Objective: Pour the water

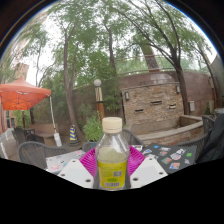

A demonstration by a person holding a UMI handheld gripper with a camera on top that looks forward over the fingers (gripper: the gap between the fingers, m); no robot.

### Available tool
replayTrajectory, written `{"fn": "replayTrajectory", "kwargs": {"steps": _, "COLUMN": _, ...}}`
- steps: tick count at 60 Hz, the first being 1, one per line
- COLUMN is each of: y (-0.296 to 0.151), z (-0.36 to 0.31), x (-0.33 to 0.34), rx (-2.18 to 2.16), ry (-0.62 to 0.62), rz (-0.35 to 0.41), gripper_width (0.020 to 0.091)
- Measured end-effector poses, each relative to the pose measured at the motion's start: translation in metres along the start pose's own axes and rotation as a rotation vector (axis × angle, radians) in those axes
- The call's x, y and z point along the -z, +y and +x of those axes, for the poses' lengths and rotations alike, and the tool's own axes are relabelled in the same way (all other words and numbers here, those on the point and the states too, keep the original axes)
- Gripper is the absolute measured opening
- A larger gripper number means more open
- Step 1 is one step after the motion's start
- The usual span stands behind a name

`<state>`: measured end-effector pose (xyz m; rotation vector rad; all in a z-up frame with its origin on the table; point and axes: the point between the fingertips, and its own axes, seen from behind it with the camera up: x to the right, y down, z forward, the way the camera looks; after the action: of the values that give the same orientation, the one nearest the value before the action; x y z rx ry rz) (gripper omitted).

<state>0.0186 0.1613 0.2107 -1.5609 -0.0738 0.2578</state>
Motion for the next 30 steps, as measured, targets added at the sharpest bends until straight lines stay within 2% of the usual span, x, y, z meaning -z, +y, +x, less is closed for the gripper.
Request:
{"fn": "replayTrajectory", "kwargs": {"steps": 5, "y": 0.036, "z": 0.011, "x": 0.003, "rx": -0.036, "ry": -0.001, "rz": -0.044, "gripper_width": 0.0362}}
{"fn": "replayTrajectory", "kwargs": {"steps": 6, "y": 0.056, "z": 0.013, "x": -0.002, "rx": -0.026, "ry": -0.002, "rz": -0.059, "gripper_width": 0.0364}}
{"fn": "replayTrajectory", "kwargs": {"steps": 11, "y": 0.098, "z": -0.003, "x": 0.010, "rx": -0.001, "ry": -0.038, "rz": -0.111, "gripper_width": 0.0363}}
{"fn": "replayTrajectory", "kwargs": {"steps": 12, "y": 0.087, "z": 0.014, "x": -0.004, "rx": 0.007, "ry": -0.046, "rz": -0.125, "gripper_width": 0.0363}}
{"fn": "replayTrajectory", "kwargs": {"steps": 22, "y": 0.126, "z": 0.012, "x": -0.009, "rx": 0.117, "ry": -0.052, "rz": -0.197, "gripper_width": 0.0363}}
{"fn": "replayTrajectory", "kwargs": {"steps": 30, "y": 0.124, "z": 0.014, "x": -0.008, "rx": 0.127, "ry": -0.042, "rz": -0.174, "gripper_width": 0.0363}}
